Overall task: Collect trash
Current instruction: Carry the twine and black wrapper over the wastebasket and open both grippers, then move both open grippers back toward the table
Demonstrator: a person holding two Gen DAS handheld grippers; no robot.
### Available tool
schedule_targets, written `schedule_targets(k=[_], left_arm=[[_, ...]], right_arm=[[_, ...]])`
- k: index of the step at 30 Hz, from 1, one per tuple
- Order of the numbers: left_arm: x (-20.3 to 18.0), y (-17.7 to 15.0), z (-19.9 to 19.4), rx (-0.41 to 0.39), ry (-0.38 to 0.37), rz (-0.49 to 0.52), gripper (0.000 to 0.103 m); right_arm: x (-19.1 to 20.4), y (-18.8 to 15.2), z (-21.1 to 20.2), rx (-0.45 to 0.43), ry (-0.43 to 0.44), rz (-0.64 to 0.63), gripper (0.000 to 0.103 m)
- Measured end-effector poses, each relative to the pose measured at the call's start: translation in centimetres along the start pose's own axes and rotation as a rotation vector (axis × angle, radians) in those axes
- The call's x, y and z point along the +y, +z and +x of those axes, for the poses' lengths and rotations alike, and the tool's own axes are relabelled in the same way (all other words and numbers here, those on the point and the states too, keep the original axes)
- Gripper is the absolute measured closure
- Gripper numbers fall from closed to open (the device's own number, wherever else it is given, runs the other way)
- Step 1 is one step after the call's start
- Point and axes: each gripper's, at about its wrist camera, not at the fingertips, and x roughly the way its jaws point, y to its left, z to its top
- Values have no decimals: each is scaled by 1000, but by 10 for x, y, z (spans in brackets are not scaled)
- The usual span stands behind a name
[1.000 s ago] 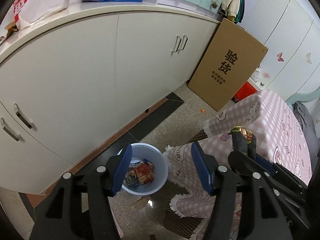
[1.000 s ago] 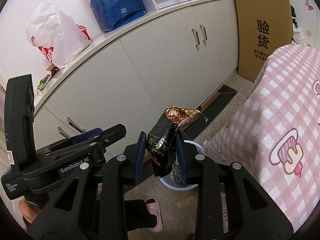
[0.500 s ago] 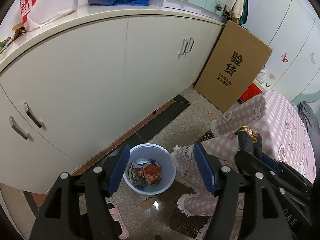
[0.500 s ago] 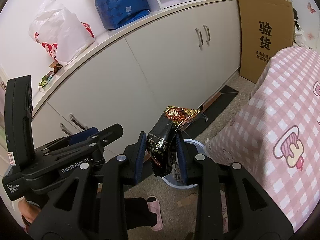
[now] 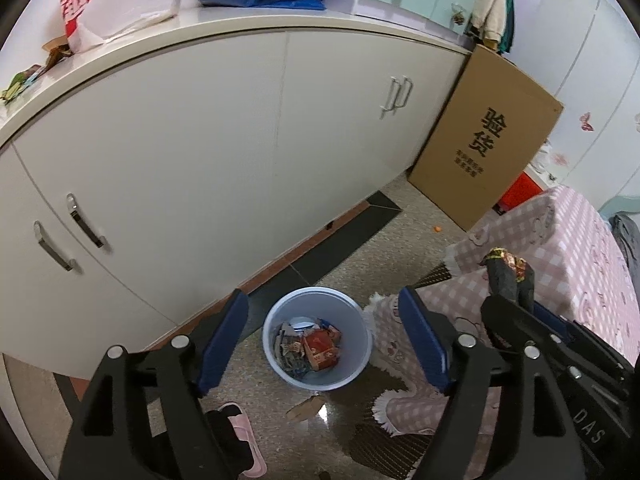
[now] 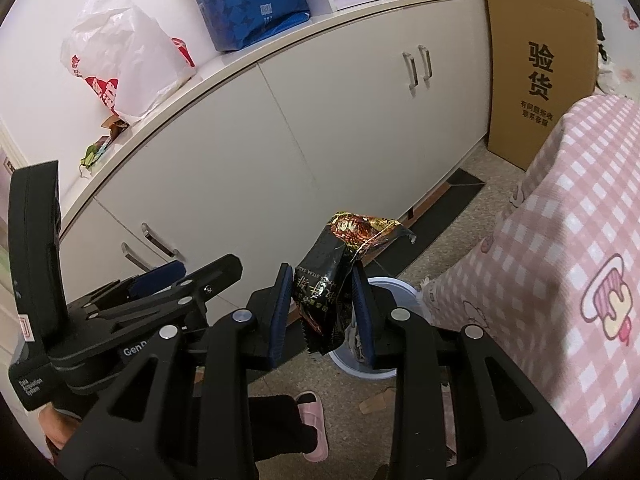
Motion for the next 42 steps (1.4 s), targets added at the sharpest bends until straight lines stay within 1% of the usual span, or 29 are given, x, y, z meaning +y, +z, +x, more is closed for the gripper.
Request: schedule_targets(k=[3,6,7,8,9,13,21,24,33,37,42], left_arm=[[8,-1,3,0,24,-19,27],[15,-2,9,9,41,-34,26],[17,-3,11,13,45,-40,26],[19,-3,14,17,50,-46,26],[20,-4,15,21,54,-49,26],[25,-6,25,42,66,-61,26],[19,-8,25,47,62,-55,26],[12,-8,17,36,55,-41,26],[-16,-12,-20,-16,39,2,26],[-32,-16,-43,-49,30,32,26],[-53,-26,-77,-92,14,76,21]], right_arm=[[1,0,6,-1,8,6,72],[2,0,14,-12,15,13,69],[1,0,16,-15,13,15,65],[0,0,18,-21,21,19,54],[0,0,21,-25,20,19,53],[-4,-1,28,-27,10,25,49],[-9,-6,23,-31,-17,30,49],[-12,-5,14,-42,-25,35,49],[-15,-9,-29,-103,-39,49,47],[-18,-12,-58,-138,-51,55,43],[-22,-21,-100,-187,-89,60,37]])
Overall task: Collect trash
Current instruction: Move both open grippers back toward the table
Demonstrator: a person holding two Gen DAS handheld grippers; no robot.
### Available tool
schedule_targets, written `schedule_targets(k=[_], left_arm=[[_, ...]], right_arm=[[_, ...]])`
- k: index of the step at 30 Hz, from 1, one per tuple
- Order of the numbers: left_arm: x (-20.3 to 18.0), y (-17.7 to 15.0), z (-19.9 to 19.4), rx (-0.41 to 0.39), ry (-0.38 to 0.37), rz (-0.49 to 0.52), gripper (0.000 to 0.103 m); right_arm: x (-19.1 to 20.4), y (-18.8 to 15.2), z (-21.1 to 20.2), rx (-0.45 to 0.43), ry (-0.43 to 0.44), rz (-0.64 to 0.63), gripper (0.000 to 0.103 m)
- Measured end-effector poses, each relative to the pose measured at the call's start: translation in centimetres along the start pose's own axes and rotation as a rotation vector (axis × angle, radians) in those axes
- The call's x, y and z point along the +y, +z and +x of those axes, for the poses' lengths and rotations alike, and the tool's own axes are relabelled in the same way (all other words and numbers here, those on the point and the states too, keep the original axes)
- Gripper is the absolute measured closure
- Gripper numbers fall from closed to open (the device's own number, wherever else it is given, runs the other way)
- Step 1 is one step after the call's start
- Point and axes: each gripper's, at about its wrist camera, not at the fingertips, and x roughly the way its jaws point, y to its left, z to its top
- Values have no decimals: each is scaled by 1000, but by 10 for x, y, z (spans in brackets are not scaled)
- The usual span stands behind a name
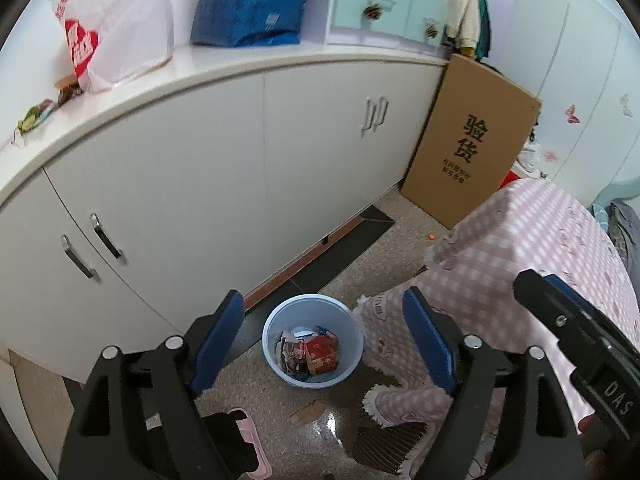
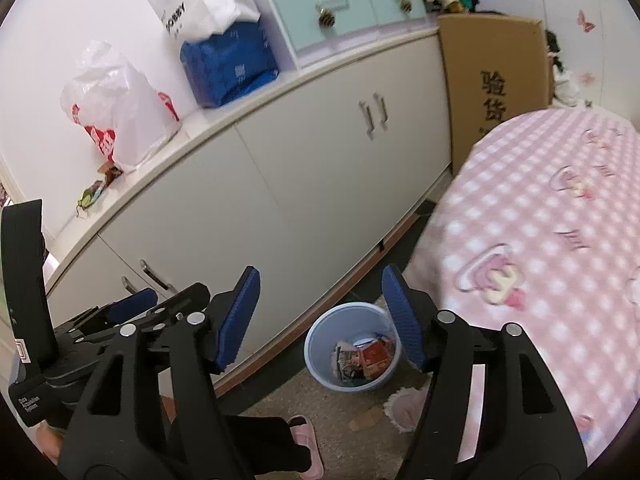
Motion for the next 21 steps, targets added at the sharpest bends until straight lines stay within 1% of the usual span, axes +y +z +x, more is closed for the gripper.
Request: schedule_targets(k=[5,8,11,16,21], left_arm=[[-19,-7,-32,-37,-21,46,17],[-33,-13,-55,-68,-41,78,16],[-44,-19,-76,-98,-56,103,15],[-61,-32,-117,-171,-77,158,14],[-74,-46,-159,-253,-108,207,12]], right_arm=[[-6,-2,-43,-42,-32,-2,30],[-10,-5,-74,-81,-67,-1,26],[-12,-11,-103,-117,-95,3,23],[-11,-22,-154,-202,-129,18,18],[-6,-36,-204,-292,-185,14,14]])
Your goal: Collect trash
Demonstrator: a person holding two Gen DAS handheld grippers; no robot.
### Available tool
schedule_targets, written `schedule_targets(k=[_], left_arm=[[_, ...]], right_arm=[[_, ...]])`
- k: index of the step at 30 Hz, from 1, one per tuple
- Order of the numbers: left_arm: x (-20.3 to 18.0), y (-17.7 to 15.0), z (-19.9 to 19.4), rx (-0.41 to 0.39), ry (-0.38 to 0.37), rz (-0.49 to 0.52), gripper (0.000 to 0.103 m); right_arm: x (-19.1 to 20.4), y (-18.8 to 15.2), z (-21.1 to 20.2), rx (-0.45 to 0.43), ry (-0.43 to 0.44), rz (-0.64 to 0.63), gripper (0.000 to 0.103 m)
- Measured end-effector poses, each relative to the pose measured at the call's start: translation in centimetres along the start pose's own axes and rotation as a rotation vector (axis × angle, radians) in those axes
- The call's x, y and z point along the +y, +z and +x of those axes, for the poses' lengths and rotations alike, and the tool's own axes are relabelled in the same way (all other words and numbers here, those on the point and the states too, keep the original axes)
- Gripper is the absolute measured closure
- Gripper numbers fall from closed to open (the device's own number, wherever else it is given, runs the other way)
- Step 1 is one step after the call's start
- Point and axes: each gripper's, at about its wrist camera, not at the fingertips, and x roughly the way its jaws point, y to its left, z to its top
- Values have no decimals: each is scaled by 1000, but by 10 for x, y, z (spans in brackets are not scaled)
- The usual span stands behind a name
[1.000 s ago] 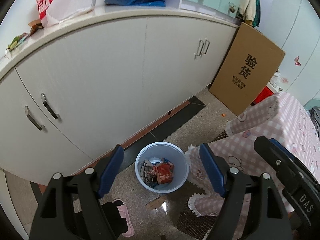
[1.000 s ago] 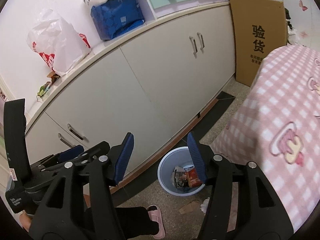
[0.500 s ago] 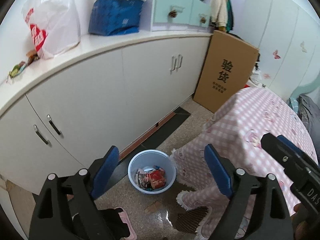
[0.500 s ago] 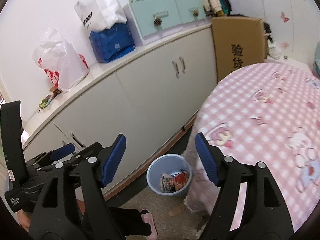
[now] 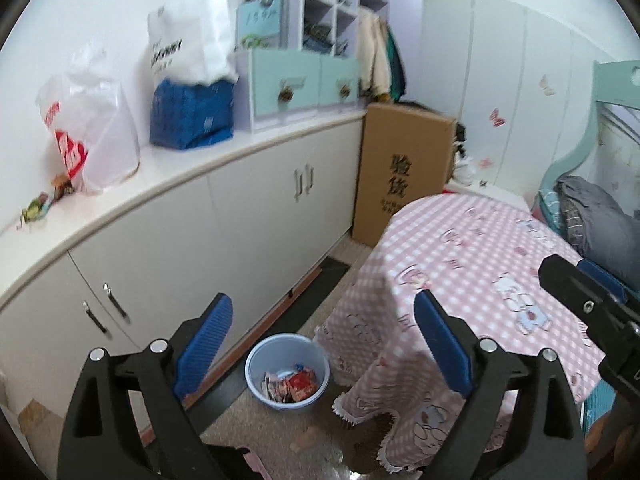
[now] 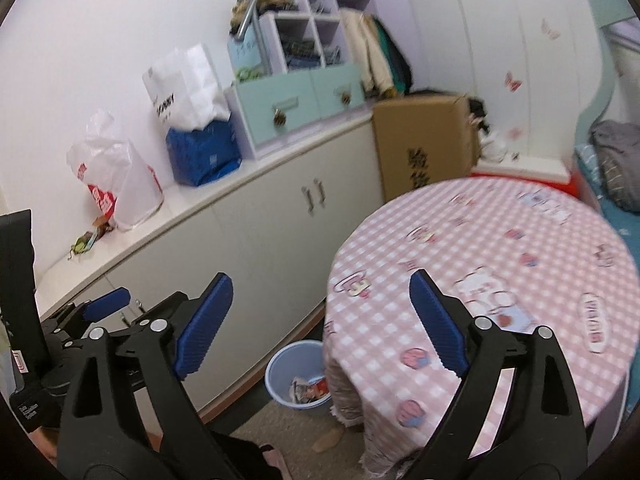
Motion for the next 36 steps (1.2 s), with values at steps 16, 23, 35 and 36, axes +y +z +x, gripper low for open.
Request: schedule_targets(k=[16,23,35,36], left_arm=[[-45,-10,-121,-223,-79,89,7],[-54,-15,-150,-268,-90,110,7],[-58,-21,-177,-320,-107,117,6],[-59,-22,-177,-319,-103,122,6]], right_arm=[[-2,-17,-134,-198,-152,-34,9],[-2,-22,-170,-264,-198,-41,8],[4,-28,-197,-318,-225,-59,7],[4,-28,-198,-321,-227,-59,7]])
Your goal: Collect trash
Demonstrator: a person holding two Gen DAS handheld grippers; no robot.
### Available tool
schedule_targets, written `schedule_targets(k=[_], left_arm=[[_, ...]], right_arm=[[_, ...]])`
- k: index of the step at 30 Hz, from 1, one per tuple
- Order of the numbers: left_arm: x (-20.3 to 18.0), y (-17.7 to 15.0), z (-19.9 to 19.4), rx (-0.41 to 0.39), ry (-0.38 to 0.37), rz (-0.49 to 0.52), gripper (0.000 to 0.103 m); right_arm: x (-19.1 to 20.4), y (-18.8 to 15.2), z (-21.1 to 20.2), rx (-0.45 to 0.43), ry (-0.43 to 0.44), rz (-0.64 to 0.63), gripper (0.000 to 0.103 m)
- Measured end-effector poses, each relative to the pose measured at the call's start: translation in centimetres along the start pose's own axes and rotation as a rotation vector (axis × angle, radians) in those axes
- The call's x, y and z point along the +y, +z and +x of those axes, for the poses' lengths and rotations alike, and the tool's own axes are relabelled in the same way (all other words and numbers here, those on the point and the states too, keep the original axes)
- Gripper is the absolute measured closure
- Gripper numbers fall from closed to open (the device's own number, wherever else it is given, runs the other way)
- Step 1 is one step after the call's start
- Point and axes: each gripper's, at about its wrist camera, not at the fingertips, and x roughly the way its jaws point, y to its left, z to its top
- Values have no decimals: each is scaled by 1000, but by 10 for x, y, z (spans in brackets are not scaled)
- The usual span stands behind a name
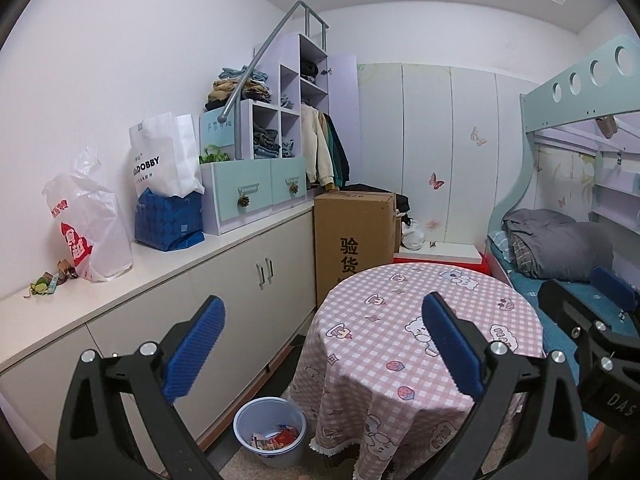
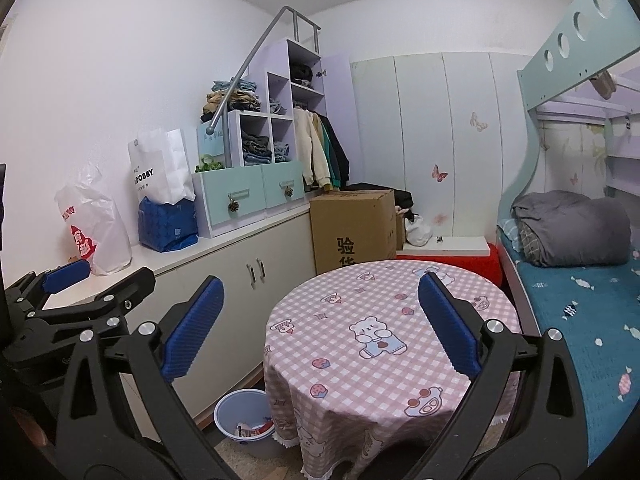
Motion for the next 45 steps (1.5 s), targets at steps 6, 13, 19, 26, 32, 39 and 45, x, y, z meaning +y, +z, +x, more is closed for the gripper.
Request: schedule_targets(k=[6,13,19,26,32,39,45], left_arm=[[0,-1,0,7,-9,4,6],[1,-1,-1,8,-10,4,6],[2,-2,0,17,-20,-2,6],[1,-3,0,19,-15,-4,6],[0,-3,-1,20,-15,-4,6],[1,-3,-1,21,-14,-3,6],[0,-3,-1,21,-15,-3,6]], right_arm=[[2,0,-7,-9,-1,-8,7],[3,1,-7,-5,1,-9,7],[5,0,-7,-5,-2,-10,7],[5,0,-7,-4,-1,-13,7],[4,-1,-8,-1,4,-13,7],[1,-1,-8,0,6,-16,7],[0,-1,-8,0,7,-17,7]])
